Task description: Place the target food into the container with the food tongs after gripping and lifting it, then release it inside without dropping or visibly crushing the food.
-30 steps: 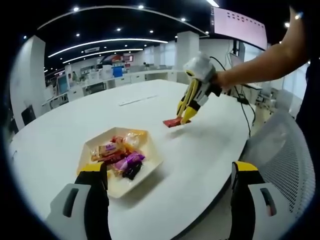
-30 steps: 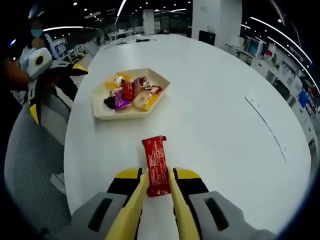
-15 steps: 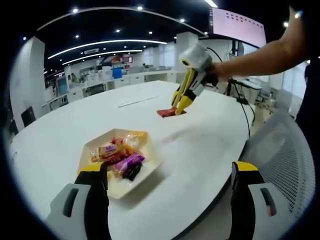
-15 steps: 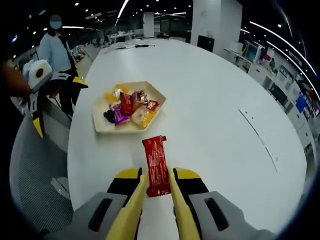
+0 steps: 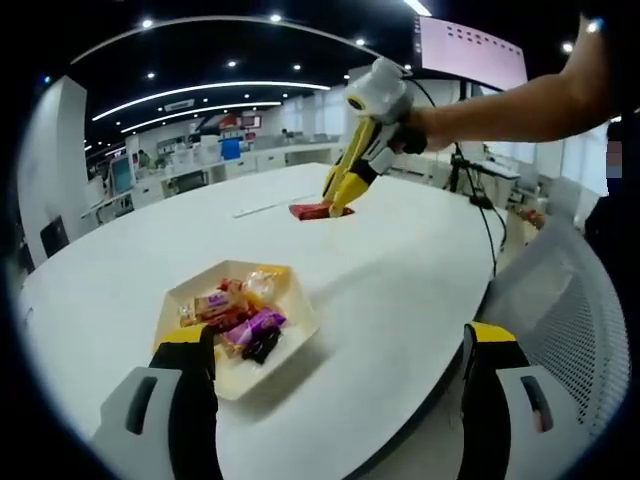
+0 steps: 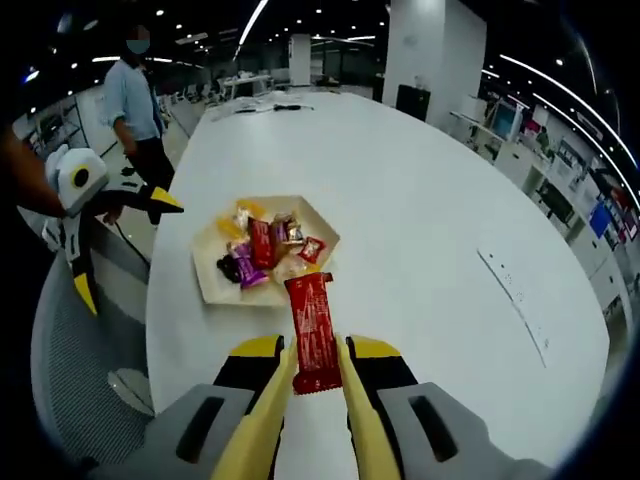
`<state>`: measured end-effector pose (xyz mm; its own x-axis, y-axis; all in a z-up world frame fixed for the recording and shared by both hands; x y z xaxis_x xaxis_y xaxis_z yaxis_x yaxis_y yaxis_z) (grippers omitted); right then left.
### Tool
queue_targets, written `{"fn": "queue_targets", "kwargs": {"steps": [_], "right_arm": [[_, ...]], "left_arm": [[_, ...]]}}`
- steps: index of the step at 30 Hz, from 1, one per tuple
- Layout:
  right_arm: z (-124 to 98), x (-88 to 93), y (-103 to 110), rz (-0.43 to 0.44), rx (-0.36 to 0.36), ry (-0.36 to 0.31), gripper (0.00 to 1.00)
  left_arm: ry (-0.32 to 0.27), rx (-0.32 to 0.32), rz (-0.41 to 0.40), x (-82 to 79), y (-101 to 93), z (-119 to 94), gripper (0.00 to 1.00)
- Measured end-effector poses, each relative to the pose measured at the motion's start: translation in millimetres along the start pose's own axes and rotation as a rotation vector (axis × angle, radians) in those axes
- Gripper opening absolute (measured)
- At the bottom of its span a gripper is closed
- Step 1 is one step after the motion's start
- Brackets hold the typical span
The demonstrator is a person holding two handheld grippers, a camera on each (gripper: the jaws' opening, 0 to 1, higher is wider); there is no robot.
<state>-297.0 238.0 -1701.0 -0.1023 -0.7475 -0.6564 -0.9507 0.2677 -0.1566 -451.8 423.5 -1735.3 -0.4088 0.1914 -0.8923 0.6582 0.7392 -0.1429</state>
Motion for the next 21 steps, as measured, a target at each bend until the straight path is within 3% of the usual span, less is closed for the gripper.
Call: {"fn": "queue_targets", "kwargs": {"steps": [21], "right_arm": [[10.9,-53.8,20.0,-0.043,0.014,-0.011,0.23]], "left_arm": [[-0.068,0.044,0.009,-9.3,-7.8,-5.2,0.99]]}}
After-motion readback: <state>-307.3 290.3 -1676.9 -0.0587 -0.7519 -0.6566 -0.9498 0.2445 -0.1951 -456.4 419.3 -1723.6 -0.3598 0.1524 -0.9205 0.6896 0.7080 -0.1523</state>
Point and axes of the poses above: the point that each gripper's makers call its tool centre point, and the gripper's own axes: z roughly forward along the fingers, y roughly to its left, x roughly out of its underside, the point moved 5 cm from there along -z, roughly backward along the fingers, and after that the axes turned 9 degrees about -z, right-handed, at the moved point
